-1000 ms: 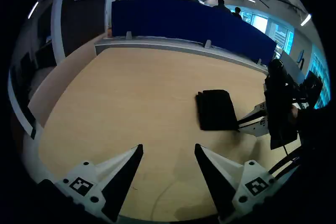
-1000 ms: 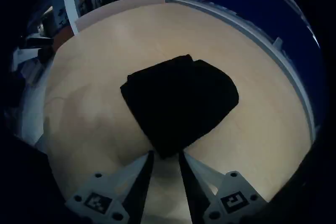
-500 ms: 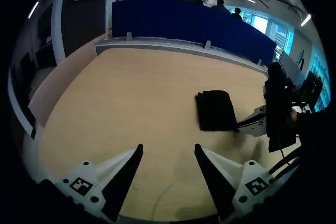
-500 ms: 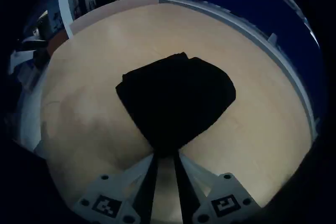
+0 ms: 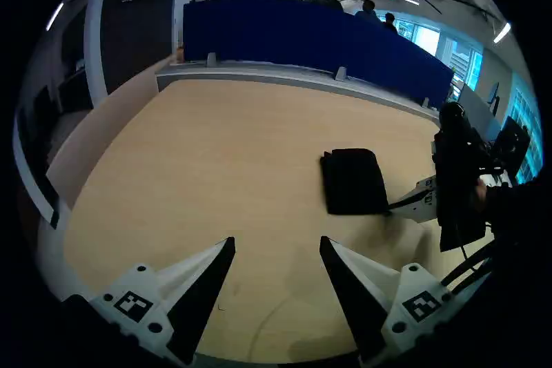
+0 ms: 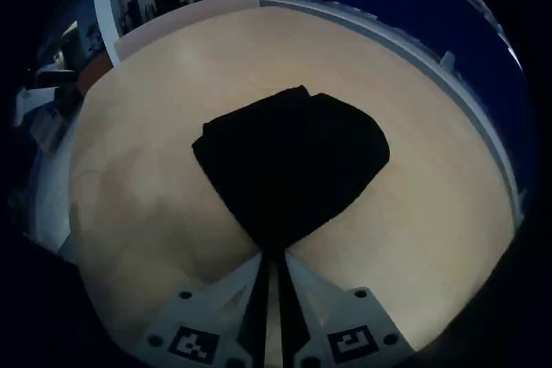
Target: Fold towel
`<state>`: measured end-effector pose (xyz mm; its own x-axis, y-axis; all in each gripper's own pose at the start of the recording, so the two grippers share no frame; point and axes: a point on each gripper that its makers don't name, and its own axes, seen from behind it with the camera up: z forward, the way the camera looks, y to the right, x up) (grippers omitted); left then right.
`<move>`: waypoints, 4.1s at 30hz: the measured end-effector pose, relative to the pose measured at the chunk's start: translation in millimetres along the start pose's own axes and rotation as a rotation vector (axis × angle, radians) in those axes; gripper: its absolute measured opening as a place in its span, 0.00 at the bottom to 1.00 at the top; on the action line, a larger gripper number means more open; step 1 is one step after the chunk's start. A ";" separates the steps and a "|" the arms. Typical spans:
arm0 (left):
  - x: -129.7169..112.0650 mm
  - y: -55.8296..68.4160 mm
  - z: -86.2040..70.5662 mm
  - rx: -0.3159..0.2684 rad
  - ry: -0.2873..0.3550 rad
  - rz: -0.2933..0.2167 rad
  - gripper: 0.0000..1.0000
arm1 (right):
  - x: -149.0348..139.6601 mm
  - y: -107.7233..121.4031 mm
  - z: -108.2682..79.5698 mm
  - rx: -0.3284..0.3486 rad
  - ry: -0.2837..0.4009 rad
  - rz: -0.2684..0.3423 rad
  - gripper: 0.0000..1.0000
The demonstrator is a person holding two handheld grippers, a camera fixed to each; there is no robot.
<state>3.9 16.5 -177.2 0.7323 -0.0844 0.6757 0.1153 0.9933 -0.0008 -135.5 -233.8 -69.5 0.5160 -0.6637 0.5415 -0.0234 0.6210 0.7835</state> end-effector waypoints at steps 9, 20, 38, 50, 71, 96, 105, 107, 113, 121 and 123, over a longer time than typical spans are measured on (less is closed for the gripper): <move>3.4 1.7 0.2 -0.003 0.003 0.008 0.91 | 8.1 5.7 -7.5 -0.034 0.030 -0.022 0.03; 19.7 11.7 1.6 -0.027 0.029 0.030 0.91 | 57.8 30.2 -52.1 -0.088 0.122 -0.035 0.03; 57.0 41.6 8.8 -0.085 0.077 0.082 0.91 | 116.5 69.7 -153.1 -0.183 0.253 -0.016 0.03; 71.6 60.1 14.4 -0.122 0.088 0.114 0.91 | 108.6 116.7 -202.7 -0.271 0.275 0.024 0.03; 78.8 80.3 26.4 -0.137 0.074 0.136 0.91 | 67.0 226.8 -268.8 -0.370 0.294 0.166 0.03; 85.2 103.4 37.4 -0.136 0.047 0.170 0.91 | 15.5 344.3 -320.8 -0.484 0.255 0.226 0.03; 85.1 113.1 37.9 -0.137 0.041 0.187 0.91 | 4.0 361.5 -323.1 -0.491 0.252 0.249 0.03; 84.7 115.0 38.4 -0.140 0.039 0.187 0.91 | 1.5 362.4 -323.8 -0.491 0.253 0.255 0.03; 85.0 121.3 40.2 -0.147 0.037 0.193 0.91 | -7.6 362.0 -326.5 -0.492 0.250 0.264 0.03; 85.6 128.2 38.7 -0.158 0.036 0.202 0.91 | -21.1 352.3 -333.9 -0.491 0.255 0.277 0.03; 85.9 129.5 37.8 -0.161 0.037 0.206 0.91 | -26.9 349.8 -335.6 -0.490 0.252 0.281 0.03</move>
<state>56.4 140.9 -91.4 0.7752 0.1121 0.6217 0.0649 0.9648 -0.2549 129.8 141.3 87.7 0.7348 -0.3654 0.5714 0.1775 0.9167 0.3580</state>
